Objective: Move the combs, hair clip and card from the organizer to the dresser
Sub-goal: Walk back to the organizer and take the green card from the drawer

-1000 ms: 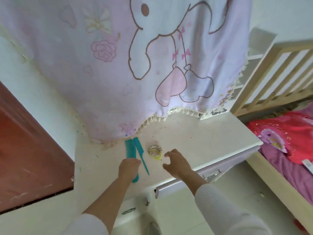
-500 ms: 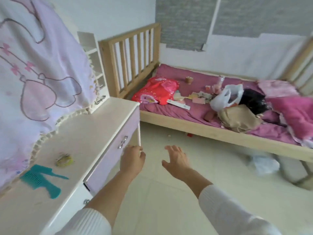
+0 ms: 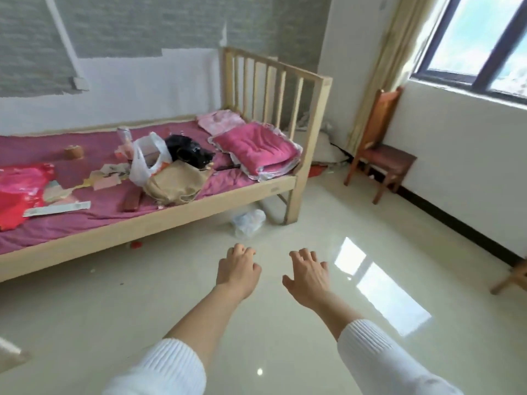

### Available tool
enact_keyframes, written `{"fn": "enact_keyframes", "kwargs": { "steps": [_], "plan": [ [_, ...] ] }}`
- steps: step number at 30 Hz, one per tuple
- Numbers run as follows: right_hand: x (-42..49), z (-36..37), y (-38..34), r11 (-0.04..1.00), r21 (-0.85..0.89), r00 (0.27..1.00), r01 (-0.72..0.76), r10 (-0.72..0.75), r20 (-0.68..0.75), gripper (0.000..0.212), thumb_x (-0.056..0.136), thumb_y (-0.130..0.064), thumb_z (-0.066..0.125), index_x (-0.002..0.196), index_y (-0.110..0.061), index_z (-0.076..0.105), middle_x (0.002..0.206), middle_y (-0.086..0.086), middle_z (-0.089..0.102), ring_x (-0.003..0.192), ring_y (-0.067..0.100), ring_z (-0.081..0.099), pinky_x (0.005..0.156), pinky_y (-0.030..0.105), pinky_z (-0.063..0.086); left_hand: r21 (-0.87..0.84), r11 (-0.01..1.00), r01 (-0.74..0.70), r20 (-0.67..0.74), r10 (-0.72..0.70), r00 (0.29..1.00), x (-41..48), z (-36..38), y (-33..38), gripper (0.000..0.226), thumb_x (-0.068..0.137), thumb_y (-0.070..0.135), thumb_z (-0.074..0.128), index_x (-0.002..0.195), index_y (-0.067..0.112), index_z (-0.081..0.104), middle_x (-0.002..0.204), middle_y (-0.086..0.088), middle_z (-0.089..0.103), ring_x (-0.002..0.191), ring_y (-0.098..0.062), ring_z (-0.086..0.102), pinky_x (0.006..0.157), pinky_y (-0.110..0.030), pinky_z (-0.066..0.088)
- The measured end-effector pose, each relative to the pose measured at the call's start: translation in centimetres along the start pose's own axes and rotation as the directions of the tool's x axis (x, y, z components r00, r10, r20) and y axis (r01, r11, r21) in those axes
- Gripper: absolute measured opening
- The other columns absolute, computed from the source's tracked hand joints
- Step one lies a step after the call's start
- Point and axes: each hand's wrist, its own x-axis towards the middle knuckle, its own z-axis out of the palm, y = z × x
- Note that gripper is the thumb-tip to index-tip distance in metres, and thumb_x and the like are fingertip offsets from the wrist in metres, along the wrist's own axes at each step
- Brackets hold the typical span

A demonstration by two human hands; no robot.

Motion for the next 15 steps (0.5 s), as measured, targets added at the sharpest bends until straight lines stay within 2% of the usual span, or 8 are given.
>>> {"fn": "enact_keyframes", "kwargs": {
  "steps": [4, 7, 12, 15],
  "plan": [
    [-0.9, -4.1, 17.0, 0.98, -0.041, 0.979, -0.196, 0.193, -0.064, 0.05, 0.085, -0.042, 0.053, 0.126, -0.015, 0.044, 0.128, 0.006, 0.049, 0.12, 0.028, 0.042, 0.091, 0.043, 0.038, 0.0, 0.989, -0.148, 0.11, 0.147, 0.983, 4.3, 6.3, 16.2, 0.042, 0.088, 0.027, 0.041, 0.128, 0.02, 0.05, 0.132, -0.005, 0.046, 0.123, -0.024, 0.042, 0.096, -0.039, 0.04],
    [-1.8, -7.4, 28.3, 0.932, -0.079, 0.934, -0.355, 0.35, -0.07, 0.047, 0.086, -0.041, 0.051, 0.125, -0.015, 0.044, 0.127, 0.007, 0.049, 0.119, 0.028, 0.042, 0.09, 0.043, 0.039, 0.009, 0.955, -0.295, 0.174, 0.289, 0.941, 6.6, 10.6, 27.6, 0.043, 0.088, 0.027, 0.041, 0.13, 0.019, 0.048, 0.132, -0.006, 0.045, 0.123, -0.024, 0.041, 0.095, -0.04, 0.04],
    [-2.0, -11.9, 43.2, 0.827, -0.103, 0.833, -0.552, 0.544, -0.097, 0.042, 0.086, -0.04, 0.05, 0.12, -0.016, 0.046, 0.122, 0.006, 0.049, 0.114, 0.027, 0.043, 0.085, 0.04, 0.037, 0.06, 0.856, -0.514, 0.231, 0.489, 0.841, 10.9, 15.8, 44.0, 0.044, 0.089, 0.029, 0.041, 0.132, 0.018, 0.046, 0.132, -0.006, 0.045, 0.124, -0.024, 0.04, 0.095, -0.039, 0.039],
    [-0.6, -14.1, 49.9, 0.782, -0.131, 0.793, -0.609, 0.599, -0.112, 0.044, 0.086, -0.042, 0.05, 0.121, -0.016, 0.045, 0.124, 0.007, 0.048, 0.114, 0.027, 0.043, 0.087, 0.041, 0.038, 0.101, 0.784, -0.613, 0.25, 0.576, 0.778, 13.8, 17.7, 51.1, 0.042, 0.089, 0.028, 0.041, 0.128, 0.017, 0.049, 0.131, -0.007, 0.046, 0.122, -0.025, 0.04, 0.096, -0.039, 0.039]
  ]
}}
